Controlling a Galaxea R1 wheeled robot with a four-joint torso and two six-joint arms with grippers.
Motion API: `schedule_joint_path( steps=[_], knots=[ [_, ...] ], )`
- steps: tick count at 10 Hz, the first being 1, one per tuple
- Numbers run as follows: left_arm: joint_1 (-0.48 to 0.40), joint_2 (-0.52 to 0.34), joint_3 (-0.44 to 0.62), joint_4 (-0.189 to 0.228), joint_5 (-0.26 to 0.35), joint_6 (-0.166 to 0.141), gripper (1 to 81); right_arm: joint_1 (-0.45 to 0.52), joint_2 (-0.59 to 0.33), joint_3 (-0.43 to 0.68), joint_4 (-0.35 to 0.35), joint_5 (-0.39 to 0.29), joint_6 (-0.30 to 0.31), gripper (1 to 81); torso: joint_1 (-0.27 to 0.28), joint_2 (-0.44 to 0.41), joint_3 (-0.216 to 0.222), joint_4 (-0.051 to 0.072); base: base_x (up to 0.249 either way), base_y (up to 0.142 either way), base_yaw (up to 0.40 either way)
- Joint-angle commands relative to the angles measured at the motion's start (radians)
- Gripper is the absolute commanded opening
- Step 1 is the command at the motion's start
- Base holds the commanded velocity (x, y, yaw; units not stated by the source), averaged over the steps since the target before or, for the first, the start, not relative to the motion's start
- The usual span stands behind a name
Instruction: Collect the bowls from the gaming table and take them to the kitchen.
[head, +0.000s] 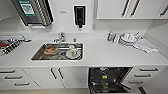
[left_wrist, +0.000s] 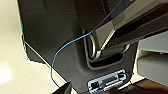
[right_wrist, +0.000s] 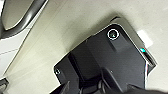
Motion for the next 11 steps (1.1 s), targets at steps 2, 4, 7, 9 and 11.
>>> schedule_joint_path(
  steps=[2, 4, 7, 9, 11],
  knots=[
    [0.008, -0.013, 0.003, 0.011, 0.059, 0.004, 81.1, 0.025, 0.012, -0.078, 0.166, -0.033, 0.054, 81.1, 0.086, -0.134, 0.0, 0.0, 0.0, 0.0, 0.0],
    [0.008, -0.014, 0.003, 0.008, 0.059, 0.004, 81.1, 0.03, 0.028, -0.168, 0.291, -0.034, 0.06, 81.1, 0.131, -0.207, 0.0, 0.0, 0.0, 0.0, 0.0],
    [0.011, -0.019, 0.003, 0.011, 0.059, 0.004, 81.1, 0.082, 0.032, -0.228, 0.476, -0.054, 0.06, 81.1, 0.2, -0.319, 0.001, 0.0, 0.0, 0.0, 0.0],
    [0.017, -0.025, 0.003, 0.011, 0.059, 0.004, 81.1, 0.131, 0.036, -0.247, 0.549, -0.068, 0.06, 81.1, 0.248, -0.396, 0.002, 0.0, 0.0, 0.0, 0.0],
    [0.018, -0.031, 0.005, 0.011, 0.058, 0.004, 81.1, 0.171, 0.044, -0.244, 0.608, -0.102, 0.06, 81.1, 0.296, -0.472, 0.002, 0.0, 0.0, 0.0, 0.0]
  ],
)
